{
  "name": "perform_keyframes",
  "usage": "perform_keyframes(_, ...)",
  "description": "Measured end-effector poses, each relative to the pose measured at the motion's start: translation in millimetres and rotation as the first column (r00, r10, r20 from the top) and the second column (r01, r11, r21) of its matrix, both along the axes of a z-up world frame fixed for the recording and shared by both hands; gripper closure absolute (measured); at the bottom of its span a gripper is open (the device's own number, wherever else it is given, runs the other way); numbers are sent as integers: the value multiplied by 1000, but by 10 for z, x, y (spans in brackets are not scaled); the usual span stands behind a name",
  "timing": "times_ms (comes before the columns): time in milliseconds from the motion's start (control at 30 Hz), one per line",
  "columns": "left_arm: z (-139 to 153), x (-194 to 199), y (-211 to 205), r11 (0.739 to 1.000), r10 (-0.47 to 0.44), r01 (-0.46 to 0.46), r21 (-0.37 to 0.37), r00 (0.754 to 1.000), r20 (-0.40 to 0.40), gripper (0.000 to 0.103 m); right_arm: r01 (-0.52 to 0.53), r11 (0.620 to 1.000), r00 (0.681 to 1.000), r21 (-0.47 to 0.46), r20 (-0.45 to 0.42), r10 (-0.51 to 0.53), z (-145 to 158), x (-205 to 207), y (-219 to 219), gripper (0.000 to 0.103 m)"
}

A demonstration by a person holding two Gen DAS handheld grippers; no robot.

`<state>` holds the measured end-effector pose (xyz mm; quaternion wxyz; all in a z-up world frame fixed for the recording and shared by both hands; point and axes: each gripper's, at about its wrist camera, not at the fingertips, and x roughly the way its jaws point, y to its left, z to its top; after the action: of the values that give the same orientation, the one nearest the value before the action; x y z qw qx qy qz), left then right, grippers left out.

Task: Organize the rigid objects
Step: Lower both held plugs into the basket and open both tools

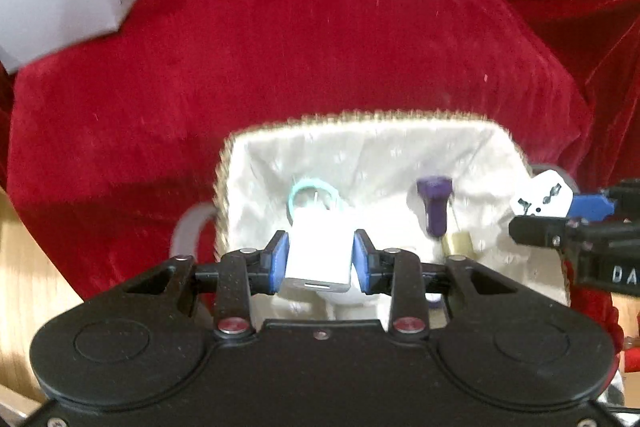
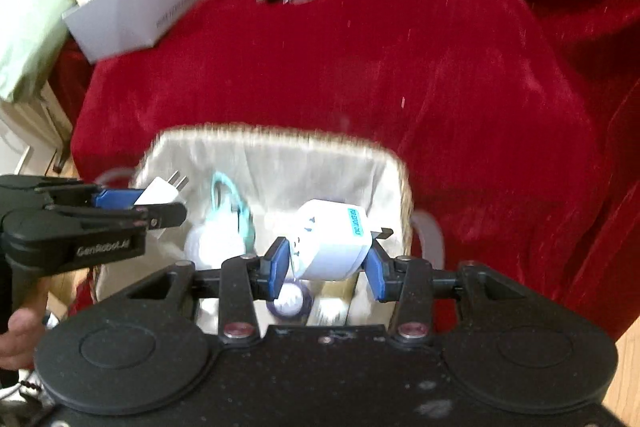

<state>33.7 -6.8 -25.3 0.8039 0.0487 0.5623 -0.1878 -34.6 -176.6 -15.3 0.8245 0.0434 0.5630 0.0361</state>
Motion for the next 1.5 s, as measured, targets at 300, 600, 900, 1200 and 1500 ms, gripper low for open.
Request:
perform_keyframes(300, -63, -181, -66, 998, -41, 40, 49, 999, 7, 68, -56, 998, 995, -36, -83, 53, -264, -12, 146, 63)
perform_keyframes(600, -158, -250, -101, 996, -66, 68, 62, 997, -27, 68, -64, 997, 984, -31, -166, 58, -472, 18, 197, 63)
perform_keyframes(900, -197, -270, -123, 995, -69, 70, 72, 997, -26, 69, -75, 997, 981, -33, -184, 68, -542, 41, 233, 63)
perform_keyframes(1200, -146, -284, -109, 994, -62, 63, 86, 998, -11, 66, -82, 996, 985, -41, -154, 75, -440, 12, 214, 63)
perform_keyframes(1500, -60, -268, -74, 996, -46, 47, 80, 999, -9, 59, -85, 995, 987, -43, -138, 78, -353, 26, 183, 63)
